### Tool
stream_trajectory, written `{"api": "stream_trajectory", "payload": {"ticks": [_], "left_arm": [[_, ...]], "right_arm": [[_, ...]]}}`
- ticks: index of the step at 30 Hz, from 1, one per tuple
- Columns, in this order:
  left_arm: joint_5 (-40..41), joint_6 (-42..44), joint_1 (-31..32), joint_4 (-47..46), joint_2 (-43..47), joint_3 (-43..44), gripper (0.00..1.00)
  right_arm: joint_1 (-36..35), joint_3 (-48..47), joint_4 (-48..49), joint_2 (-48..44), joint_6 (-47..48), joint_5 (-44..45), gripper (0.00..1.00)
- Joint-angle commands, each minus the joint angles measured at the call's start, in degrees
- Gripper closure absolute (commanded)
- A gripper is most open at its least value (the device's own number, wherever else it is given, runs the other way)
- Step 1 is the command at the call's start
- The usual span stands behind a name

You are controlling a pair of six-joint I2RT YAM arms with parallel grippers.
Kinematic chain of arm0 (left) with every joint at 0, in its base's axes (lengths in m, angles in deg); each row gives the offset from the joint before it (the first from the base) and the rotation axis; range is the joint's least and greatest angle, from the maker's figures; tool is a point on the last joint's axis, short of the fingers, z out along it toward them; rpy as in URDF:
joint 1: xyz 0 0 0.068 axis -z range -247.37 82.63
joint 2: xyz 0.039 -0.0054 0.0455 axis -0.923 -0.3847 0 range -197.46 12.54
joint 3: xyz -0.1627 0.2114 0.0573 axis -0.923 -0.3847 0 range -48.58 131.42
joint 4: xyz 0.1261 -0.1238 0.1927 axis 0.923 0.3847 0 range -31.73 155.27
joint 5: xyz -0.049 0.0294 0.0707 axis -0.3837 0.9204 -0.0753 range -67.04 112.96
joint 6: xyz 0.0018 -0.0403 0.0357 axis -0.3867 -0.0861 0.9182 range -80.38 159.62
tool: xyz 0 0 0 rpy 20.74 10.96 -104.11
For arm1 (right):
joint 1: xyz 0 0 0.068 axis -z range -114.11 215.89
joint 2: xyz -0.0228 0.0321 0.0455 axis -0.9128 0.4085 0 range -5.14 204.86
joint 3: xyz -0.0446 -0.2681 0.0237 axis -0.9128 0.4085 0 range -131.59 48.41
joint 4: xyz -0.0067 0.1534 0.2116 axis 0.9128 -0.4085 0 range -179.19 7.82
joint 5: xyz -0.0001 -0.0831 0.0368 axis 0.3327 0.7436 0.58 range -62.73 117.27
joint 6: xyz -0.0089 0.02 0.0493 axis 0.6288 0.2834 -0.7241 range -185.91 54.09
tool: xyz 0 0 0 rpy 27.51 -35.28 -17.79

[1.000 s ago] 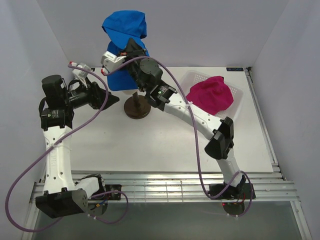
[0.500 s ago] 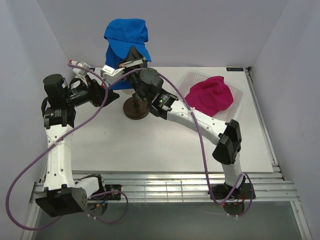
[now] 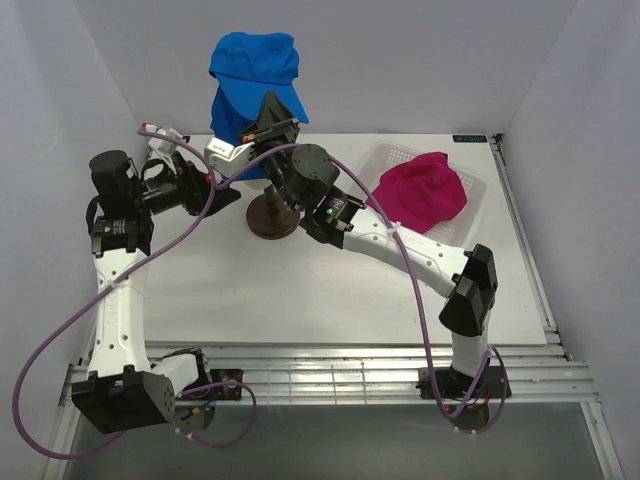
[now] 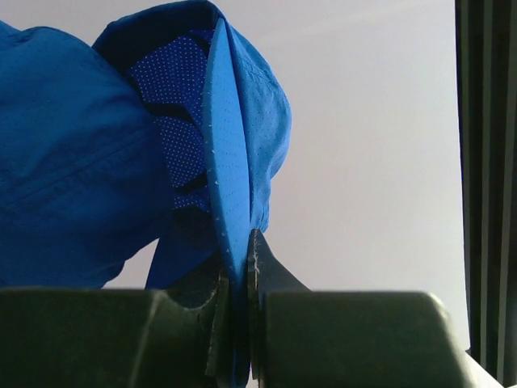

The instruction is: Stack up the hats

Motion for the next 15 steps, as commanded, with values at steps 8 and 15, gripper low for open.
{"api": "stream_trajectory", "payload": {"ticks": [8,15], "left_arm": [[0.9,15.4,0.0,16.6,1.9,4.5,0.28],[3.8,17.1,-1.0,19.6,2.2,6.8,0.33]], "right_arm": [[-1.7,5.9,5.4,-5.5,2.9,-0.1,0.92],[-2.2,8.5,4.1,-6.2,2.9,-0.7,0.92]]}}
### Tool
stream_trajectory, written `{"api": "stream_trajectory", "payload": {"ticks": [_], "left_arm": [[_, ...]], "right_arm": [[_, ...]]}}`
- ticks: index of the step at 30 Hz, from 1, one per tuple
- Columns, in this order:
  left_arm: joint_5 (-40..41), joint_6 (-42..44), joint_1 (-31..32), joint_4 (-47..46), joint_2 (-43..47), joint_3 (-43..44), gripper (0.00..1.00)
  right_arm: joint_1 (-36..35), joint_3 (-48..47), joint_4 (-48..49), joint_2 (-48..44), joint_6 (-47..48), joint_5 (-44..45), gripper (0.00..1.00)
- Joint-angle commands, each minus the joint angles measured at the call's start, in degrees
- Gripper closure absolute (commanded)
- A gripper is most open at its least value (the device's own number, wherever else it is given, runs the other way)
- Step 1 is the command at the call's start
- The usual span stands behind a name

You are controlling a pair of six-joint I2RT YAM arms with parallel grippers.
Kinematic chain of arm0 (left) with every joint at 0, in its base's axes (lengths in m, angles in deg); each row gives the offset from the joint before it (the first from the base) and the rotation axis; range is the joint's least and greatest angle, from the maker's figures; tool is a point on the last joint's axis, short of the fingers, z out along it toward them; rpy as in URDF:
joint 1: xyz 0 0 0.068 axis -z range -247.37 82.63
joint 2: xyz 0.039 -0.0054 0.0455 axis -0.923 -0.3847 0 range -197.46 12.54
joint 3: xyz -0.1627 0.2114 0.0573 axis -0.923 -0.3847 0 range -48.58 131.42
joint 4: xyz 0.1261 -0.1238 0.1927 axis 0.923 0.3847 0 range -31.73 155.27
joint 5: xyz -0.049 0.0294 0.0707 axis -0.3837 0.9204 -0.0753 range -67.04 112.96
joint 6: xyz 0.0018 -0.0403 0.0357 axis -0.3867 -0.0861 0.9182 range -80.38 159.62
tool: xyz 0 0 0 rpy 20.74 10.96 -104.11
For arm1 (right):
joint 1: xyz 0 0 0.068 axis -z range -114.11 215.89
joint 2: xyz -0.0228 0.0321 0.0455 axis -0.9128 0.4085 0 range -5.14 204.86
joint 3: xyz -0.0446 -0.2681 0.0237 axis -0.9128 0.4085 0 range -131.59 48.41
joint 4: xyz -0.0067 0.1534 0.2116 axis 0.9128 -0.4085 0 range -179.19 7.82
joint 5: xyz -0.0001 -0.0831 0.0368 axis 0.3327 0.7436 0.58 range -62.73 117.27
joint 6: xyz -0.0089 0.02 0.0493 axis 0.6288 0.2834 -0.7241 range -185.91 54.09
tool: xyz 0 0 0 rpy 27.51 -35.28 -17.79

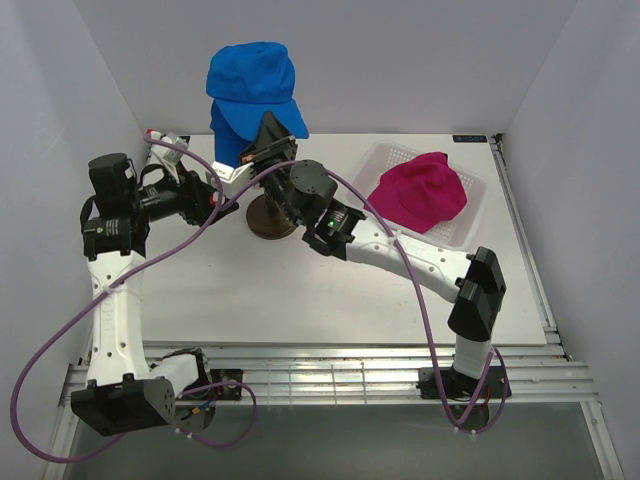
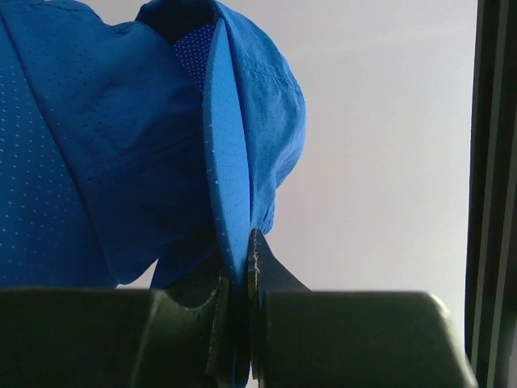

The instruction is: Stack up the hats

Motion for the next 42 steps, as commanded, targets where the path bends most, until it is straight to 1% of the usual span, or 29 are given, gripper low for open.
{"api": "stream_trajectory", "payload": {"ticks": [1,2,3,7,13,17,19,26,35,38,39,41,42], "left_arm": [[2.9,2.0,-0.8,2.4,1.7,2.0,0.35],[3.2,1.7,-0.9,2.2,1.7,1.9,0.36],[3.2,1.7,-0.9,2.0,1.7,1.7,0.4],[4.6,0.0,-1.3,0.3,1.6,0.9,0.44],[5.7,-2.0,-1.3,-5.7,1.3,-1.5,0.43],[5.5,-2.7,-1.2,-11.2,0.6,-3.4,0.41],[5.7,-4.6,-1.1,-13.0,-0.1,-3.9,0.41],[4.7,-6.2,-0.9,-15.3,-0.6,-5.0,0.44],[3.8,-6.5,-0.9,-15.5,-0.5,-5.2,0.46],[3.3,-6.7,-0.9,-15.6,-0.5,-5.0,0.47],[3.5,-6.6,-0.9,-15.5,-0.6,-5.0,0.47],[3.6,-6.6,-0.9,-15.6,-0.7,-5.2,0.47],[3.5,-6.7,-0.9,-15.6,-0.7,-5.2,0.47]], "right_arm": [[-0.8,0.9,3.4,-3.2,1.8,-0.3,0.92],[-1.0,1.3,3.5,-3.4,2.2,-0.3,0.92],[-1.1,1.6,3.6,-3.6,2.4,-0.2,0.92],[-1.7,3.5,3.9,-4.8,3.0,0.5,0.92],[-3.0,8.1,5.5,-6.2,5.6,2.6,0.92],[-4.4,9.1,6.0,-6.6,6.2,4.3,0.92],[-5.0,9.8,6.1,-6.8,6.2,4.9,0.92],[-6.9,9.3,4.3,-5.6,3.2,7.4,0.92],[-8.5,8.7,3.3,-3.7,-0.4,10.2,0.91],[-8.5,9.7,2.0,-4.0,-2.5,9.8,0.86],[-8.5,9.9,1.9,-4.0,-2.8,10.0,0.82],[-8.5,11.2,1.8,-4.3,-3.0,10.4,0.78],[-8.5,11.6,1.9,-4.4,-3.1,10.5,0.72]]}}
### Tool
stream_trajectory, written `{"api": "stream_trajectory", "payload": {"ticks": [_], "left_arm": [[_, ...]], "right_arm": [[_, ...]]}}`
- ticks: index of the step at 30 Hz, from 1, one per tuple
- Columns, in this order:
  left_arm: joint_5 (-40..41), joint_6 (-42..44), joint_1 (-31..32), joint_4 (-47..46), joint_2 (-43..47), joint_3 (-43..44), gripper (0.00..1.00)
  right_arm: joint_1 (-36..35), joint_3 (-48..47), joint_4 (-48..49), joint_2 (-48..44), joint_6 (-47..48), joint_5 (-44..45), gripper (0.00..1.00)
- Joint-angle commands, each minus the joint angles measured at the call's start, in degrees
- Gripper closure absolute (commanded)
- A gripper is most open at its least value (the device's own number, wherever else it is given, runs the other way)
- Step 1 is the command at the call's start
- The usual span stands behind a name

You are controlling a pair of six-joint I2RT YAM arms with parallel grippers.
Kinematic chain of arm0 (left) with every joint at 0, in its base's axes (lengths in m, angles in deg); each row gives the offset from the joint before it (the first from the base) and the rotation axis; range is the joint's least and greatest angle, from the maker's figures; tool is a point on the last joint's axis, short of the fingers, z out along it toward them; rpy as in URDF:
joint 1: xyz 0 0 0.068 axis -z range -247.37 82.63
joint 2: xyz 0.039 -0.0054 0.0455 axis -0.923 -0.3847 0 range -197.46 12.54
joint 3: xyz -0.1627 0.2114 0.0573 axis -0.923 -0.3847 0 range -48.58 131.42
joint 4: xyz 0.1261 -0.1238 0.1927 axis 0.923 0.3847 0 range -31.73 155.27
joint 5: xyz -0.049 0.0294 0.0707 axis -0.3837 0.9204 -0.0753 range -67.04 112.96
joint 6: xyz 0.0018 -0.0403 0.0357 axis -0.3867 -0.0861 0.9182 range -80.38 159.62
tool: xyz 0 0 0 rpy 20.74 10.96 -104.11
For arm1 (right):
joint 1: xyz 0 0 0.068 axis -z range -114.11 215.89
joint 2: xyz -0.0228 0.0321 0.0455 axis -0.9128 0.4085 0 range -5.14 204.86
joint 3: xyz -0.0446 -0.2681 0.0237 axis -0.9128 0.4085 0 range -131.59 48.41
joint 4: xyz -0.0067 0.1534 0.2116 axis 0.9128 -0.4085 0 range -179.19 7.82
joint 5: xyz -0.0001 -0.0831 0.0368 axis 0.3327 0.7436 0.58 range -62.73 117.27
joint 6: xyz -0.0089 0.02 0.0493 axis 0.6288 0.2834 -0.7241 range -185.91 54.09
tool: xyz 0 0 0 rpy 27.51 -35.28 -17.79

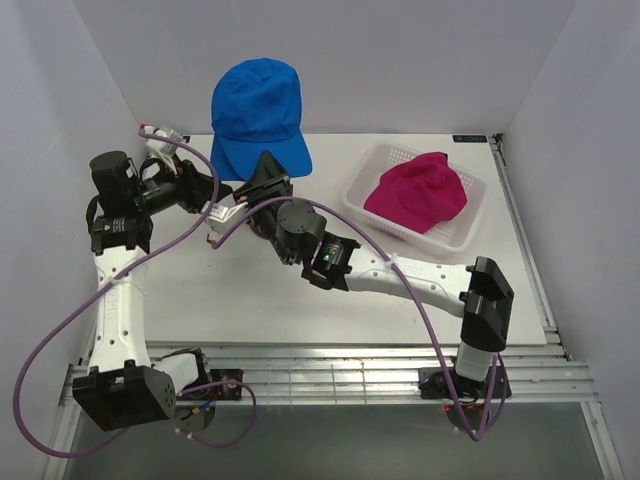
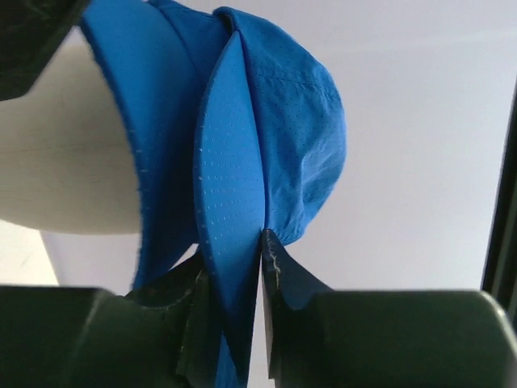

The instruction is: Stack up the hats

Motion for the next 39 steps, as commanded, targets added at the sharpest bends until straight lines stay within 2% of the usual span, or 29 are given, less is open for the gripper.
{"api": "stream_trajectory", "payload": {"ticks": [1,2,5,13,16,17,22,27,30,33,36,39], "left_arm": [[-1.2,-0.4,0.1,-0.8,0.5,-0.3,0.47],[-1.2,-0.4,0.1,-0.8,0.6,-0.4,0.47],[-1.3,-0.6,0.1,-0.9,0.3,-0.2,0.47],[-1.7,-0.2,0.0,1.7,0.7,0.5,0.47],[-2.0,1.3,0.0,3.8,0.8,1.2,0.46],[-1.9,1.6,0.0,4.1,0.8,1.3,0.45],[-1.4,2.4,0.0,5.3,1.3,1.4,0.44],[-1.4,3.0,0.0,6.8,1.3,2.1,0.43],[-1.7,6.6,0.0,11.9,1.5,4.0,0.43],[-1.7,11.6,0.0,16.3,2.1,6.2,0.42],[-2.5,15.3,0.0,23.0,2.7,8.5,0.42],[-5.0,18.2,0.0,26.9,3.0,11.3,0.42]], "right_arm": [[-1.1,1.2,1.3,-0.5,-2.9,0.3,0.66],[-1.0,1.4,1.4,-0.6,-3.0,0.4,0.56],[-1.2,2.1,2.7,-1.2,-2.7,0.3,0.4],[-4.0,4.8,4.6,-4.6,-3.4,1.3,0.22],[-5.8,5.1,-0.1,-6.4,-7.1,2.0,0.18],[-6.2,4.9,-2.4,-6.9,-8.7,1.2,0.12],[-8.2,-0.8,-24.6,-10.0,-25.0,-5.7,0.11],[-8.3,-8.9,-39.9,-11.9,-38.6,-17.0,0.11],[-7.5,-15.3,-48.6,-12.5,-48.2,-23.3,0.12],[-4.2,-21.8,-56.2,-13.2,-59.2,-33.8,0.12],[3.7,-25.6,-58.6,-13.9,-72.4,-46.0,0.14],[16.8,-25.8,-58.4,-13.9,-86.2,-54.4,0.16]]}}
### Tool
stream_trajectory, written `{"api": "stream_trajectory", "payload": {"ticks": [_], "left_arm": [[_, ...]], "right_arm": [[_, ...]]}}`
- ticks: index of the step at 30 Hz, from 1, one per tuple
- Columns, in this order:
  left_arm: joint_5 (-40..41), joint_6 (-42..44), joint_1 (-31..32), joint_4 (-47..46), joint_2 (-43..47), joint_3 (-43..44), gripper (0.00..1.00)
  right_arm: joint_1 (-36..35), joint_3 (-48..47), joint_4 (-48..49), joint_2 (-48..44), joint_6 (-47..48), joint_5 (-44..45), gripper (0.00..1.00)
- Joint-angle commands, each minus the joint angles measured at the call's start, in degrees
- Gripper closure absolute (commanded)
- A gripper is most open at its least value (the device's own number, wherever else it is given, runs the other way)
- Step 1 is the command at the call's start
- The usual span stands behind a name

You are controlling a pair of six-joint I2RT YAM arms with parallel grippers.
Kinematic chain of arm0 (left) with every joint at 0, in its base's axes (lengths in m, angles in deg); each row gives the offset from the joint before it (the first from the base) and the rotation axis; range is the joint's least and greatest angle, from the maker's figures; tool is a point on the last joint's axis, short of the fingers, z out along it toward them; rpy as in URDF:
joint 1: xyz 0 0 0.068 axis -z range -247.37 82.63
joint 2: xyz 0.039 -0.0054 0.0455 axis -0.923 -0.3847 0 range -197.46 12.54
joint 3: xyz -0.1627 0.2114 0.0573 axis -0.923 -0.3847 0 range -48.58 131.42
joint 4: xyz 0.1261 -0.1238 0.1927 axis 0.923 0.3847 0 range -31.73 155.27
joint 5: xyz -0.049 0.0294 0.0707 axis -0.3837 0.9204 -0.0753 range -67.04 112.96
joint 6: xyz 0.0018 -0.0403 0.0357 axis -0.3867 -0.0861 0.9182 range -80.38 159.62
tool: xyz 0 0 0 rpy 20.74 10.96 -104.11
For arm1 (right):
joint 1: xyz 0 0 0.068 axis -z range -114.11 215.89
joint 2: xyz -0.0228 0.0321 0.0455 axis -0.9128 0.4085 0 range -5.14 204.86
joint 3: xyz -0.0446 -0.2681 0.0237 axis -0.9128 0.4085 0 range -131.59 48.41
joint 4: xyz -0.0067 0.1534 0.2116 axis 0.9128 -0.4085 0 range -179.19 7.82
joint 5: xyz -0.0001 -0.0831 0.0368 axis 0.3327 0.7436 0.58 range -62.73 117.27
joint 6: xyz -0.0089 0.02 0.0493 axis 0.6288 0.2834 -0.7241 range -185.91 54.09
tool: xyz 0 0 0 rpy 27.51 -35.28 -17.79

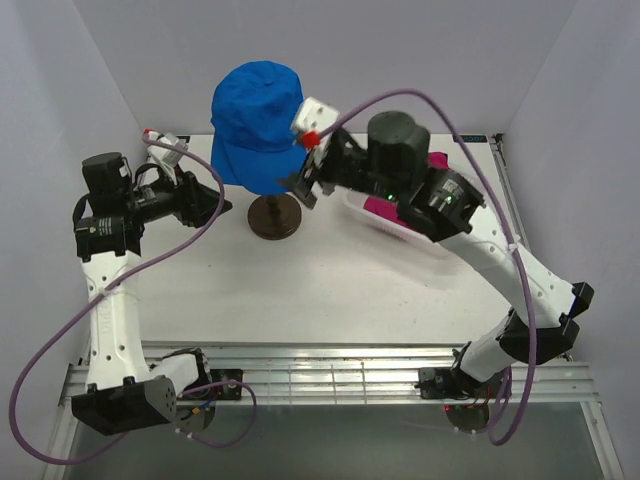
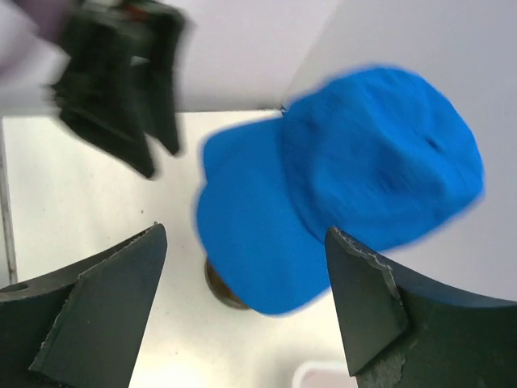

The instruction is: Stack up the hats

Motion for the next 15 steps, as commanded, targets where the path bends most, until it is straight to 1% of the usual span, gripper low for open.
{"api": "stream_trajectory", "payload": {"ticks": [1,3,4,6,7,8,9,10,11,12,13,14,15], "left_arm": [[-4.3,6.0,0.0,9.2,2.2,4.8,0.41],[-5.5,7.2,0.0,10.7,2.5,7.0,0.39],[-5.5,7.9,0.0,11.2,2.4,7.7,0.38],[-3.7,9.3,0.0,11.4,2.4,9.0,0.36],[-2.9,9.4,0.0,11.4,2.2,10.3,0.35],[-2.3,9.2,0.0,11.3,1.8,10.9,0.34],[-1.7,7.6,0.0,10.6,1.3,11.6,0.34],[-1.6,6.3,0.0,10.0,0.5,12.7,0.33],[-1.9,5.1,0.0,9.4,0.1,13.1,0.32],[-2.2,3.6,0.0,8.2,-0.1,13.6,0.31],[-3.0,3.1,0.0,7.4,-0.4,13.8,0.3],[-2.9,2.4,0.0,6.6,-0.7,14.5,0.29],[-2.3,1.8,0.0,5.3,-1.0,14.8,0.28]], "right_arm": [[11.4,-1.5,-3.9,-1.0,-22.4,-13.9,0.16],[15.2,-0.4,-4.0,-0.2,-28.0,-17.8,0.16],[19.0,0.3,-3.7,-0.1,-28.4,-19.5,0.16],[21.7,2.6,-2.5,-0.9,-28.9,-21.1,0.15],[22.9,7.2,0.7,-1.9,-27.1,-21.8,0.15],[24.6,9.5,2.5,-3.1,-27.9,-26.5,0.15],[28.9,11.1,4.0,-3.3,-30.6,-29.1,0.15],[31.1,13.9,5.3,-3.3,-35.8,-32.4,0.16],[33.0,15.5,8.8,-3.1,-38.6,-37.7,0.18],[36.2,17.1,11.3,-3.1,-41.4,-40.1,0.18],[37.2,19.1,14.5,-3.1,-46.9,-42.2,0.18],[38.2,22.6,21.2,-2.8,-49.4,-45.4,0.18],[39.7,24.2,24.7,-2.5,-51.8,-46.7,0.18]]}}
